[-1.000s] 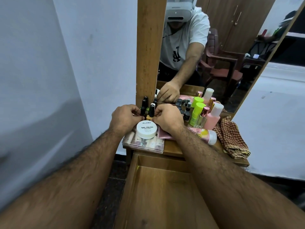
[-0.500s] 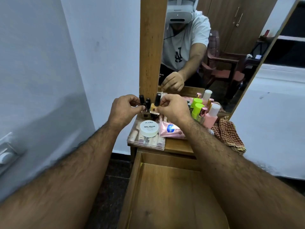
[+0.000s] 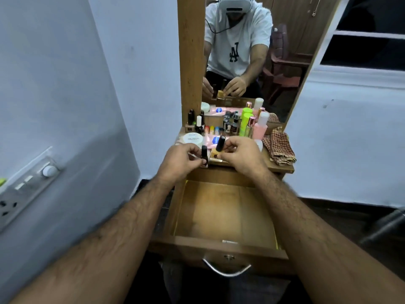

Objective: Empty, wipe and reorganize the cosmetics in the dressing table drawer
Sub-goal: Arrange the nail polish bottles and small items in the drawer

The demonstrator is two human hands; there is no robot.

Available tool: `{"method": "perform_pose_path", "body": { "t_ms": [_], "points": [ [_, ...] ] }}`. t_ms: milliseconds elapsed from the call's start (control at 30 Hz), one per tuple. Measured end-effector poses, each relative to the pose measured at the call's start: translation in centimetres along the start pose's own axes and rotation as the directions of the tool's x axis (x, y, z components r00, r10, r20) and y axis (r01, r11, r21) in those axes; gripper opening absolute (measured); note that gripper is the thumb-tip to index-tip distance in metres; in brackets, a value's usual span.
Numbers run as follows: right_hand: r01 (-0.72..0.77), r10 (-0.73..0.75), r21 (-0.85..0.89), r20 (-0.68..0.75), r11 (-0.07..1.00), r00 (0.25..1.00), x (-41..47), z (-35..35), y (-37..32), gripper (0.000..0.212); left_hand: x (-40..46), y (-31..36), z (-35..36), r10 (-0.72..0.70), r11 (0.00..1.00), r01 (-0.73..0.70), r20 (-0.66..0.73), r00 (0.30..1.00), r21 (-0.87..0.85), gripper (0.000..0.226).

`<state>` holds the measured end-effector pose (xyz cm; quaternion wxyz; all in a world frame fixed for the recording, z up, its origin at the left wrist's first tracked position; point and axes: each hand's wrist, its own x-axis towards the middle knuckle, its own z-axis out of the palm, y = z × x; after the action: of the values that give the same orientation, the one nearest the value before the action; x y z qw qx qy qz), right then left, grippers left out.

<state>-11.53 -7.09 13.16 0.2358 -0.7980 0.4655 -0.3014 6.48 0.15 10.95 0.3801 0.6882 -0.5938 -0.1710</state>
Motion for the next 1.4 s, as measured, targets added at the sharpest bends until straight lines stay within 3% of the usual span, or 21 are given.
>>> {"method": "perform_pose_path", "body": {
  "t_ms": [300, 500, 900, 1067, 1200, 1400],
  "points": [
    [-0.229, 0.235, -0.062, 0.132, 0.972, 0.963, -6.4, 3.2, 5.2, 0.010, -3.6, -1.9, 6.0, -0.168, 0.974, 0.136, 0.176, 0.970, 0.182, 0.012],
    [-0.259, 0.275, -0.113, 0.161, 0.959, 0.948, -6.8, 5.2, 7.6, 0.011, -3.4, -2.7, 8.2, -0.242, 0.954, 0.191, 0.218, 0.945, 0.232, 0.016],
    [-0.317, 0.338, -0.122, 0.238, 0.940, 0.910, -4.2, 7.7, 8.2, 0.017, -2.4, -4.8, 9.8, -0.358, 0.921, 0.327, 0.126, 0.925, 0.213, 0.035],
    [-0.314, 0.333, -0.116, 0.226, 0.942, 0.915, -3.9, 8.3, 8.1, 0.020, -2.4, -4.7, 10.0, -0.403, 0.898, 0.383, 0.057, 0.913, 0.216, 0.031],
    [-0.303, 0.323, -0.119, 0.232, 0.946, 0.918, -3.8, 8.6, 7.9, 0.031, -2.6, -4.6, 10.4, -0.510, 0.844, 0.500, -0.003, 0.860, 0.195, 0.021],
    [-0.305, 0.324, -0.114, 0.234, 0.946, 0.917, -3.2, 9.5, 7.3, 0.028, -2.2, -4.3, 11.4, -0.683, 0.730, 0.682, 0.029, 0.730, 0.034, 0.012]
  ]
}}
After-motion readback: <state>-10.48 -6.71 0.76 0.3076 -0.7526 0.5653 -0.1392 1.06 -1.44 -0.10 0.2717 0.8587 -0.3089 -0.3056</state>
